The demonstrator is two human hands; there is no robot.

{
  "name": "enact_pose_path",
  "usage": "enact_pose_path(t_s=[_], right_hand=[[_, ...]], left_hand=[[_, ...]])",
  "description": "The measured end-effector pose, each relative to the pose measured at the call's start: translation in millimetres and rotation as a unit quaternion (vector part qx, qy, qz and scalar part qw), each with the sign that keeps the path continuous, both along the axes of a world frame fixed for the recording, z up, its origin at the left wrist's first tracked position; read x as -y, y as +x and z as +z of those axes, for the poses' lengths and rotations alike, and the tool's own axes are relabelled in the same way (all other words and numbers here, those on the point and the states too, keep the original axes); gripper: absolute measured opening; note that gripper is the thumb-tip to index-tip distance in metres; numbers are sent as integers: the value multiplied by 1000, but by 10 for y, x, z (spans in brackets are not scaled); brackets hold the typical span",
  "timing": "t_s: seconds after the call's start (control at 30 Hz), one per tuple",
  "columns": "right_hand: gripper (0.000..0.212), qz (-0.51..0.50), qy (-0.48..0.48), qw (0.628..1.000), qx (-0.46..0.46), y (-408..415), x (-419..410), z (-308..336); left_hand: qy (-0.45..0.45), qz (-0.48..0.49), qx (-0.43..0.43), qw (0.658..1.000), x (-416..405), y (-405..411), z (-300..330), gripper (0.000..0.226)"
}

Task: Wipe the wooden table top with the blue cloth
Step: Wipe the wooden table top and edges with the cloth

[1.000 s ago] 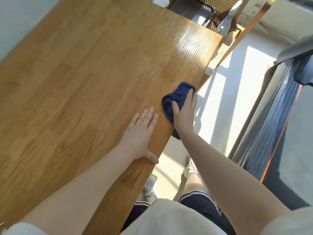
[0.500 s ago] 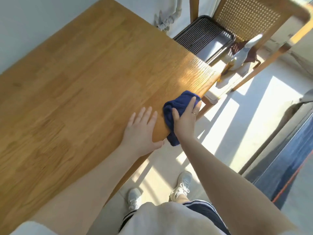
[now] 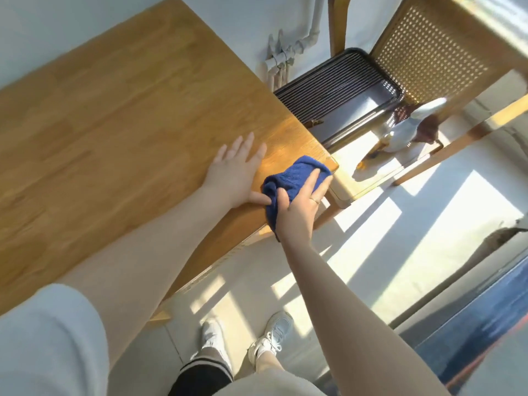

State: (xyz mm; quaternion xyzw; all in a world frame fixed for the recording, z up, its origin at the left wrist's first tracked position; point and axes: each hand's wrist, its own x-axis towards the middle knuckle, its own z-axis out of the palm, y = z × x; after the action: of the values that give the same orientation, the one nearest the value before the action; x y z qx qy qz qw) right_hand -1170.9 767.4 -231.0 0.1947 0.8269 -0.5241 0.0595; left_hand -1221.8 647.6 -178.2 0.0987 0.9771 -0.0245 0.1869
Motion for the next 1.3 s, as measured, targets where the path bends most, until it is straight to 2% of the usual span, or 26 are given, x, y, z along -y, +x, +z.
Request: enact_pose_path(t_s=[0.13, 0.27, 0.37, 0.5, 0.67, 0.87, 0.93, 1.03, 1.1, 1.2, 1.3], right_hand=[[76, 65, 86, 994, -15, -324, -249, 18], [67, 151, 171, 973, -31, -726, -692, 14], [61, 252, 238, 938, -19, -969, -910, 29], [57, 323, 172, 930, -40, -1055, -992, 96], [62, 388, 169, 904, -66, -1173, -965, 161], [73, 426, 153, 888, -77, -1683, -527, 218], [75, 462, 184, 863, -84, -1641, -534, 196], [70, 504, 265, 805, -167, -1372, -738, 108], [70, 530, 268, 784, -183, -1302, -845, 41], [72, 532, 177, 816, -141, -1526, -753, 61], [73, 528, 80, 838, -111, -1912, -553, 59]], left_hand=[[-20, -15, -4, 1000, -82, -6, -63, 110], [-35, 3, 28, 999, -117, -246, -46, 140], [-39, -15, 34, 999, -115, -319, -51, 147], [-4, -11, 49, 999, -113, -307, -81, 147], [19, 0, 62, 998, -97, -335, -78, 146], [-25, 3, 71, 997, -177, -359, 8, 142], [-34, 11, 78, 996, -193, -353, 26, 142], [-31, 26, 78, 996, -200, -345, 30, 144], [-31, 39, 84, 995, -203, -332, 39, 145], [-33, 54, 91, 994, -205, -356, 50, 147], [-75, 69, 80, 992, -217, -348, 47, 148]])
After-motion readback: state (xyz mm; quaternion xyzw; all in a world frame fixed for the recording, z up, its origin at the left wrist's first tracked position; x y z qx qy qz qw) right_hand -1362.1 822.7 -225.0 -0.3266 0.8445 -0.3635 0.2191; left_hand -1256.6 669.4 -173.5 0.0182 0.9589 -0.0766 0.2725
